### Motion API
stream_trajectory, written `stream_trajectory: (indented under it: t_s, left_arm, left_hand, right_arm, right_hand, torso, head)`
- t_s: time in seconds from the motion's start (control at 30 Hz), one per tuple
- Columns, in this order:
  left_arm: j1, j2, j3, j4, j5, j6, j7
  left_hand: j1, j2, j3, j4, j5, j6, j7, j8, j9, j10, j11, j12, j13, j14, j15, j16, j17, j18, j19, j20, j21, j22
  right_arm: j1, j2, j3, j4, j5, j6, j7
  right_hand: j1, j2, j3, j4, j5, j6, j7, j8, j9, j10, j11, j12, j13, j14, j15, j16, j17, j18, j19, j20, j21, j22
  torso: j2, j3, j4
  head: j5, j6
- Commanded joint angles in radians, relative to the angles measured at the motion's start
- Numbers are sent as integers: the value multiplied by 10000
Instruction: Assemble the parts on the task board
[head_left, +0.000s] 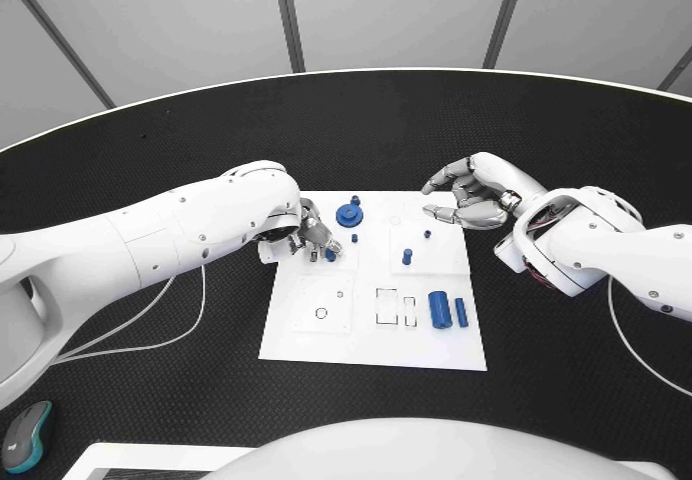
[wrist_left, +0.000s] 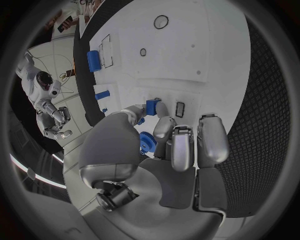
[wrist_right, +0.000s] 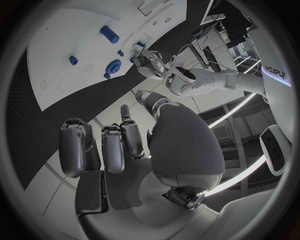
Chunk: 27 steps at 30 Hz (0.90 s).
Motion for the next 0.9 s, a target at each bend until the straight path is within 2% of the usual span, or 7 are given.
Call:
stream_trajectory:
  t_s: [0.03, 0.67, 0.9]
  left_arm:
    - [0, 13, 0, -9, -59, -9, 10]
    - [0, 10, 0, -58, -182, 82, 12]
    - [0, 7, 0, -30, -203, 19, 114]
  left_hand:
    - [84, 1, -75, -6, -64, -66, -36, -35, 15, -20, -23, 23, -2, 1010, -7, -1, 2298, -190, -14, -55, -33, -2]
    - [187, 7, -97, -22, -97, -60, -45, -32, 19, -9, -30, 37, 22, 1012, -11, 2, 2308, -192, -8, -58, -27, 12]
    - [936, 85, 14, -251, -85, -113, -78, -50, 27, -61, -64, -9, -45, 1007, -42, -5, 2287, -192, -8, -88, -32, 19]
  right_arm:
    - [0, -4, 0, 3, 0, 2, -1]
    - [0, -11, 0, 5, 0, 57, -22]
    - [0, -7, 0, -1, 0, 64, -29]
  right_hand:
    - [-3, -121, 32, 23, 51, 10, 23, 40, -10, -78, -15, -29, 818, 792, -66, -61, 1576, 99, 401, -60, -8, 1275]
    - [-3, -121, 32, 23, 51, 10, 23, 40, -10, -78, -15, -29, 818, 792, -66, -61, 1576, 99, 401, -60, -8, 1275]
    - [-3, -121, 32, 23, 51, 10, 23, 40, -10, -78, -15, -29, 818, 792, -66, -61, 1576, 99, 401, -60, -8, 1275]
  torso:
    - [2, 0, -7]
    - [-9, -8, 3]
    - [-12, -6, 5]
  head:
    - [-14, 6]
    - [-33, -11]
    - [-34, -21]
